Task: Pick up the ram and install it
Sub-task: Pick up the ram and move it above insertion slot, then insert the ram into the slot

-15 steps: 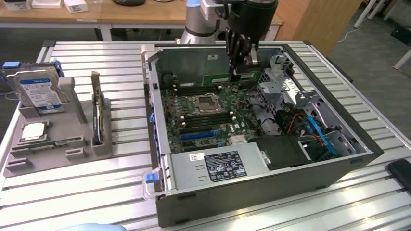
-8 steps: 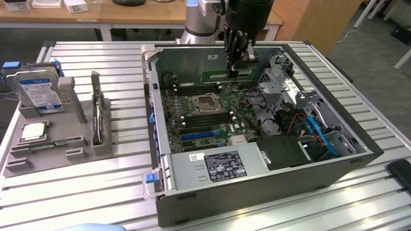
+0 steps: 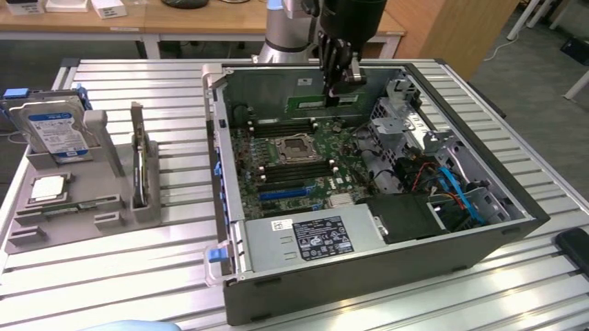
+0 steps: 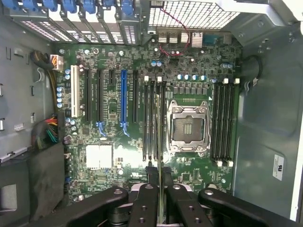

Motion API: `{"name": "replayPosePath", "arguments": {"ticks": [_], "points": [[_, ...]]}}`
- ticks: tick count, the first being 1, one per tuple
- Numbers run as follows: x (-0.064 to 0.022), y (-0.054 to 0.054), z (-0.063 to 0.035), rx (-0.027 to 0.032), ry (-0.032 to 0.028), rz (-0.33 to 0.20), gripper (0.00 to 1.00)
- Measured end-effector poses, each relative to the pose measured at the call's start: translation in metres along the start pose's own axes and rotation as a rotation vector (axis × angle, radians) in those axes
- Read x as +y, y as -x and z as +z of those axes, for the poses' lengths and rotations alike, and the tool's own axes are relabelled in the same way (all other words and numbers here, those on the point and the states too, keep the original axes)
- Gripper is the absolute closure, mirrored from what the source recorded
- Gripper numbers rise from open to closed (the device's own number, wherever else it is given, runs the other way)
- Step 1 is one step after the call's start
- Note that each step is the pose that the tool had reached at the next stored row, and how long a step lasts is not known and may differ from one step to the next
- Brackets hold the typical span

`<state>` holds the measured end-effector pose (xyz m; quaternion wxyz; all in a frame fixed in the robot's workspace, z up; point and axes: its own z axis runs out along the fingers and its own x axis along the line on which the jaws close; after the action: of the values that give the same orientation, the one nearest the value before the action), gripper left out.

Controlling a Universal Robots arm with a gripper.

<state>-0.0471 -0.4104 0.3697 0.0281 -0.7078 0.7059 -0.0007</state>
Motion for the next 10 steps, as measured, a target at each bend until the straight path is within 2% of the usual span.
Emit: {"name": "replayPosePath", "arguments": {"ticks": [10], "points": [[0.0000,0.0000,0.0000,0.0001,0.0000,0.000,0.86]]}}
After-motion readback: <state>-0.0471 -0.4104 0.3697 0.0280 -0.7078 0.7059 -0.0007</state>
